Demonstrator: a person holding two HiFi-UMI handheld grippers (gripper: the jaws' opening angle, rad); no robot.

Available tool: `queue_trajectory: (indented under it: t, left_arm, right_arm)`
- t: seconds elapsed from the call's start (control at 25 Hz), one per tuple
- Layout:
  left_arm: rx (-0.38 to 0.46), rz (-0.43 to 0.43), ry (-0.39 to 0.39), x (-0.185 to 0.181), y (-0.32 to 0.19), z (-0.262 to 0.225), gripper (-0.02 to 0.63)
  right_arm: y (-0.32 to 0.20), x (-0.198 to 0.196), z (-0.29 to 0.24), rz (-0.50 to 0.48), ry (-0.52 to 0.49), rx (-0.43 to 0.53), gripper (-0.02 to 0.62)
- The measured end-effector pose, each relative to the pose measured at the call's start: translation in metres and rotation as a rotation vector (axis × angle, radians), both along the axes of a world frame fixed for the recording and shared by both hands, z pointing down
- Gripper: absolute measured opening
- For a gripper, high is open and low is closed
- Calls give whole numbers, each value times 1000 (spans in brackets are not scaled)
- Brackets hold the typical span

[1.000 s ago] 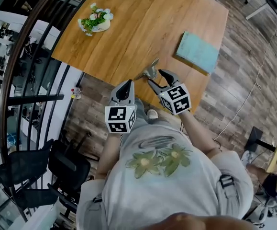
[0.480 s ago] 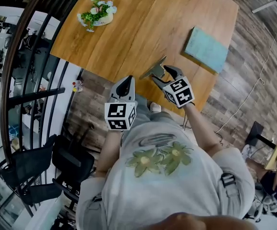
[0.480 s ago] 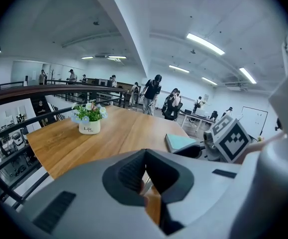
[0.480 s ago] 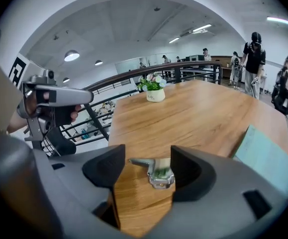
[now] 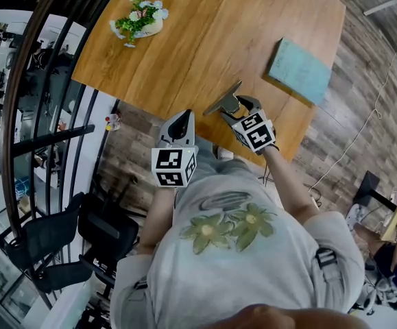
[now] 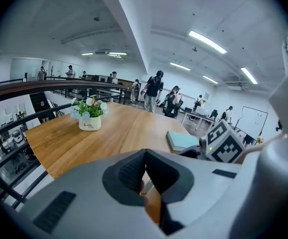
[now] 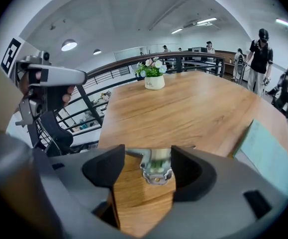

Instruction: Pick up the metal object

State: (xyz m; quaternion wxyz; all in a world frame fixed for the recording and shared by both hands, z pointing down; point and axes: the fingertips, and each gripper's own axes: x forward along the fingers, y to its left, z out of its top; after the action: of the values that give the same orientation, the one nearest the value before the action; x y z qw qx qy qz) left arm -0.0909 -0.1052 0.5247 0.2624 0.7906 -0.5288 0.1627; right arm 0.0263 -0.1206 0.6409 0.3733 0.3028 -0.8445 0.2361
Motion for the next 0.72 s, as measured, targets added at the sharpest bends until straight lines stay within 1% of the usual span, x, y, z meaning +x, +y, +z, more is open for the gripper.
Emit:
queue_trajectory:
  t: [0.32, 0.48, 0.72]
  left_arm:
    - [-18, -8, 2, -5, -1, 6, 14]
    - [-27, -13, 9, -8, -2, 8, 14]
    - [-33, -8, 17, -7, -5, 11, 14]
  right_arm:
    - [0, -2, 23, -27, 67, -13, 279]
    - [-2, -4, 35, -49, 108, -3, 279]
    - [-5, -3, 46, -50, 152, -4, 281]
